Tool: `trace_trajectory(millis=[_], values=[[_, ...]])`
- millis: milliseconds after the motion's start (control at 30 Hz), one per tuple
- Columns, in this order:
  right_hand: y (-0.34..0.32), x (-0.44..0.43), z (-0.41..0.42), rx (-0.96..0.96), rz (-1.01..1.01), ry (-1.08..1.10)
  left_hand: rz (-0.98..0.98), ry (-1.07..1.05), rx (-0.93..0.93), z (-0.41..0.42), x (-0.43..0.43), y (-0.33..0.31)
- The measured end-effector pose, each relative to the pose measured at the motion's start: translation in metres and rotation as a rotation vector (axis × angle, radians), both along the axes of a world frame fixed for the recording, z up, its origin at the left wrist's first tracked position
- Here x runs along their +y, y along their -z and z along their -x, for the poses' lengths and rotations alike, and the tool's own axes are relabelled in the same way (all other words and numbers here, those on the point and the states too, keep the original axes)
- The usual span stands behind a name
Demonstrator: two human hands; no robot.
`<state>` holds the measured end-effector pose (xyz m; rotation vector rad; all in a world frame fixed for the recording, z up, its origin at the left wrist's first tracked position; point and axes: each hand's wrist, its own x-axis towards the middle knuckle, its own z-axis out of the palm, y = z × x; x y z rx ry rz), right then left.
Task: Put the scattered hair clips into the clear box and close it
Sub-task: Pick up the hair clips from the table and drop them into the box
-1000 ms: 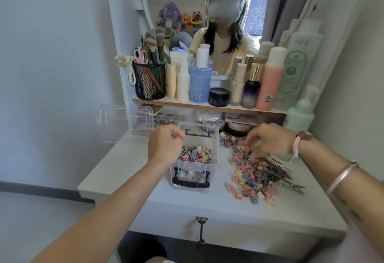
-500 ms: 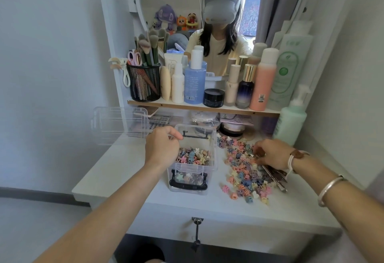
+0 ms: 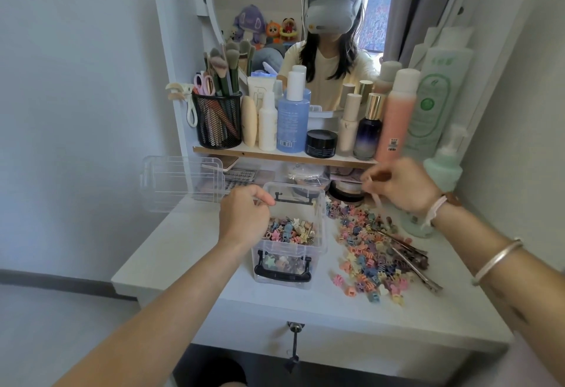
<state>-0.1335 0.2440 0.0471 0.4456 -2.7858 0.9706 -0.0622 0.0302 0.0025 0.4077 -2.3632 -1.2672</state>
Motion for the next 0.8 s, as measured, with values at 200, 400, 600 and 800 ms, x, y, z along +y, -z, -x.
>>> trace_trajectory(millis=[200, 400, 600, 800], values=[[-0.009, -0.063, -0.025, -0.296, 0.436, -0.25, -0.016, 0.012, 0.007, 0.0, 0.001, -0.001], [-0.009, -0.033, -0.012, -0.044, -0.123, -0.062, -0.045, 0.026, 0.001, -0.001, 0.001, -0.001], [0.023, 0.019, -0.007, -0.325, -0.75, 0.035, -0.064, 0.022, 0.001, 0.003, 0.005, 0.0], [0.039, 0.029, -0.005, -0.323, -0.684, 0.075, -0.071, 0.025, -0.001, 0.003, 0.01, -0.001]])
